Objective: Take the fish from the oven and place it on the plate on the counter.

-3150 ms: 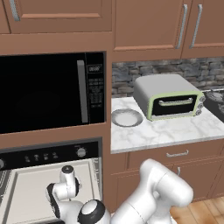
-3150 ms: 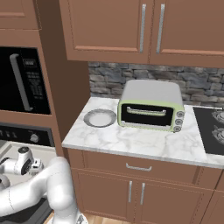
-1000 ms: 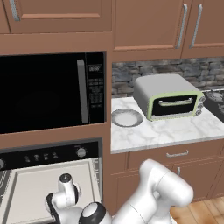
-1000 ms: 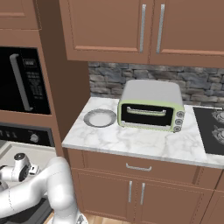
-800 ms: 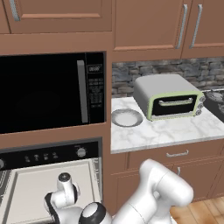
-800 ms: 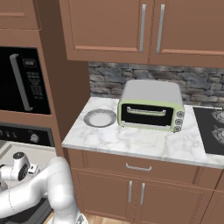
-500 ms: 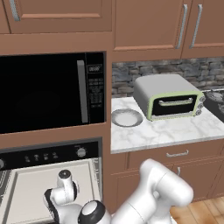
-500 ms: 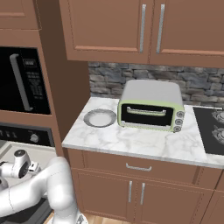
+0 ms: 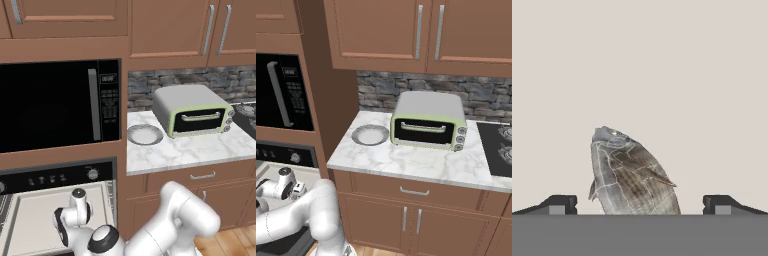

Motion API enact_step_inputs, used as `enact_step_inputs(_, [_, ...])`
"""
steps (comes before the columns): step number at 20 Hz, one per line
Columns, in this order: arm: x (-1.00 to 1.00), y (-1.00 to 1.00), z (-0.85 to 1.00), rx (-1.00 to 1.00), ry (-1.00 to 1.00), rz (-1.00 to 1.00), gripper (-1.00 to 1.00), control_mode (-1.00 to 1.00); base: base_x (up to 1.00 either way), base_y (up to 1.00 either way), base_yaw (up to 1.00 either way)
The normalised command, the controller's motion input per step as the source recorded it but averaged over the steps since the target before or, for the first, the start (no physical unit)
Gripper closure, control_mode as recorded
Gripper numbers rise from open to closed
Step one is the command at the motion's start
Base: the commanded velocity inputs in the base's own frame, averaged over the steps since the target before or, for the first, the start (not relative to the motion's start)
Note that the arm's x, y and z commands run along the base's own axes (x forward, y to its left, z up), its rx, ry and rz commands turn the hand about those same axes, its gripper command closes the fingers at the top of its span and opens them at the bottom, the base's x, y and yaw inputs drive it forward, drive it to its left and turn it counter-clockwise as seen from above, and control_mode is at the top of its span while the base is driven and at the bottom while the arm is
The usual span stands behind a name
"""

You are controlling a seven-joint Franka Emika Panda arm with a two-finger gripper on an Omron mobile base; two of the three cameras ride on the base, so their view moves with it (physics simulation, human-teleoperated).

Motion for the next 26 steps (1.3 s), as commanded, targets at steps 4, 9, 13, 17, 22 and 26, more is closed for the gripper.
enact_step_inputs(4, [0.37, -0.02, -0.44, 0.0, 0.0, 0.0, -1.0, -1.0, 0.0, 0.0, 0.0])
enact_step_inputs(9, [0.02, -0.08, -0.81, -0.04, 0.0, 0.0, -1.0, -1.0, 0.0, 0.0, 0.0])
enact_step_inputs(13, [-0.05, -0.03, -0.8, -0.09, 0.0, 0.0, -1.0, -1.0, 0.0, 0.0, 0.0])
enact_step_inputs(17, [-0.05, 0.0, -0.44, -0.06, 0.03, 0.0, 1.0, -1.0, 0.0, 0.0, 0.0])
enact_step_inputs(22, [-0.07, 0.0, -0.36, -0.05, 0.0, 0.0, 1.0, -1.0, 0.0, 0.0, 0.0])
enact_step_inputs(26, [-0.08, 0.0, -0.38, -0.04, 0.0, 0.0, 1.0, -1.0, 0.0, 0.0, 0.0])
